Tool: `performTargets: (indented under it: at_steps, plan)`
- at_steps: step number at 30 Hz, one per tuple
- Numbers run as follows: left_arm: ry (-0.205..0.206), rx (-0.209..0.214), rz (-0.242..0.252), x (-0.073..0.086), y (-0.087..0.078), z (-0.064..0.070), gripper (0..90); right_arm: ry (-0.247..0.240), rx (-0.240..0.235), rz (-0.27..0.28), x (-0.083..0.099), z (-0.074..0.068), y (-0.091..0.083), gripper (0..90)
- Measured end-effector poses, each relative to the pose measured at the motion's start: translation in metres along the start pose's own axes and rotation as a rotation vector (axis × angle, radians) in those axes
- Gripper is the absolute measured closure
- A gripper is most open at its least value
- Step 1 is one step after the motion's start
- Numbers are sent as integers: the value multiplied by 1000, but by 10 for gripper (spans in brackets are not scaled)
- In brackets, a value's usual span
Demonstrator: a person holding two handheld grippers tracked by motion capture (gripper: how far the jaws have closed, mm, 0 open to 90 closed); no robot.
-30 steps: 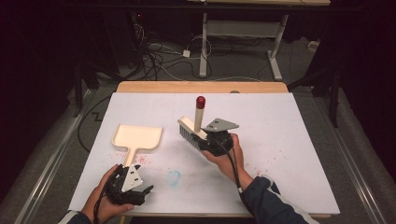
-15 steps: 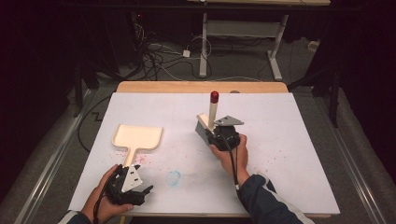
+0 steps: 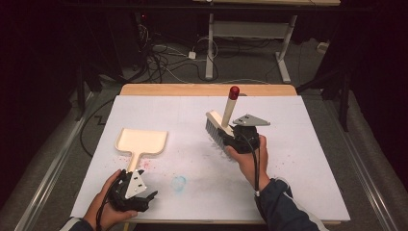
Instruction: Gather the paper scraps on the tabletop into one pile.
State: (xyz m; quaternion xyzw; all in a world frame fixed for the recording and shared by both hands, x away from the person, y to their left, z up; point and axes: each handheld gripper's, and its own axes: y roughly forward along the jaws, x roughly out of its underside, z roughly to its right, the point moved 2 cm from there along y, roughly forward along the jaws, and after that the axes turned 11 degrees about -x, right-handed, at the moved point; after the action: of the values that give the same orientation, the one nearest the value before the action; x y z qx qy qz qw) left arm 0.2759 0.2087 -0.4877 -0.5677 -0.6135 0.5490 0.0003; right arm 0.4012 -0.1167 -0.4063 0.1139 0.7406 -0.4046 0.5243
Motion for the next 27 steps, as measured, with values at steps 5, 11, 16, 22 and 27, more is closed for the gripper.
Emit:
performTargets:
  at_steps: [5,11,16,22,27]
  plan:
    - [2,-4,2,0,-1,0,192,-23,-35,27,-7,-2,-13,673]
    - [4,-3,3,0,-1,0,192,-171,-180,15,-1,-1,-35,672]
    - [3,-3,2,0,0,1,192,-360,-335,-50,21,4,-50,672]
    - [2,2,-6,-1,1,1,192,-448,-470,-153,48,21,-56,672]
    - [3,10,-11,-1,3,3,192,-459,-520,-204,60,41,-46,673]
